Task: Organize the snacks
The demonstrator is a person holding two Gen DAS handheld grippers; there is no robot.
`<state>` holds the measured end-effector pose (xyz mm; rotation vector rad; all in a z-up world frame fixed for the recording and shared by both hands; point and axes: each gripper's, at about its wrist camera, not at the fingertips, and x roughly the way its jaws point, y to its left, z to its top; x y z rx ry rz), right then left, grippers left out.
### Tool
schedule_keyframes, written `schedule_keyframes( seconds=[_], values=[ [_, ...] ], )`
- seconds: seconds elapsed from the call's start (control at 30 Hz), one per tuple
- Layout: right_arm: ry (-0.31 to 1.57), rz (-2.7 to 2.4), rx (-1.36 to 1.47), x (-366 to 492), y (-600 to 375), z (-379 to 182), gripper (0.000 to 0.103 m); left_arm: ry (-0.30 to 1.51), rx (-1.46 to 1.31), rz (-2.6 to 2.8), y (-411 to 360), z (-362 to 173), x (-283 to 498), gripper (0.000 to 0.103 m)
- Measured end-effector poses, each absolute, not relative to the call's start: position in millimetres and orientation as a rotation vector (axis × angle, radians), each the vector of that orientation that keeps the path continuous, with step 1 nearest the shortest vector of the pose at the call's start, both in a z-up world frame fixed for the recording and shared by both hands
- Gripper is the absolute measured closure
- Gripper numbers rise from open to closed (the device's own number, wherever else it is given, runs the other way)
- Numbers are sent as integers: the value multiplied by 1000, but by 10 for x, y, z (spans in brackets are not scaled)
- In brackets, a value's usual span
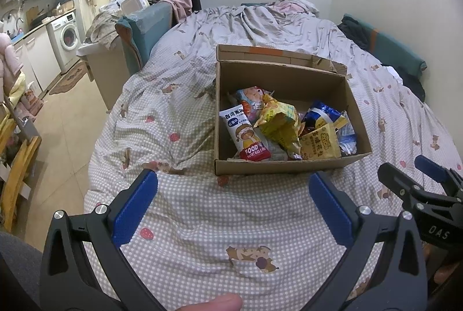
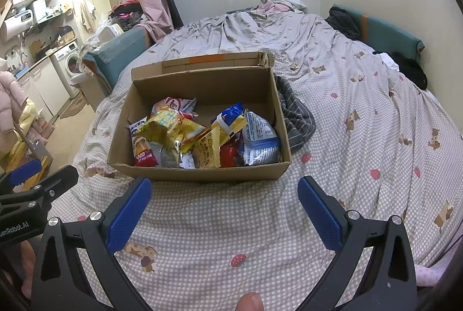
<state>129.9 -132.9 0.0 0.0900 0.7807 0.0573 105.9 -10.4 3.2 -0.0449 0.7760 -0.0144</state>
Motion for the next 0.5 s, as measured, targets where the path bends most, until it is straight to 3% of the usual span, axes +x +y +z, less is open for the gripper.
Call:
schedule_keyframes(
  seconds=[0.5],
  values=[
    [780, 57, 86, 1286, -1324, -15, 0, 776, -43, -7, -108, 23, 1056, 0]
  ],
)
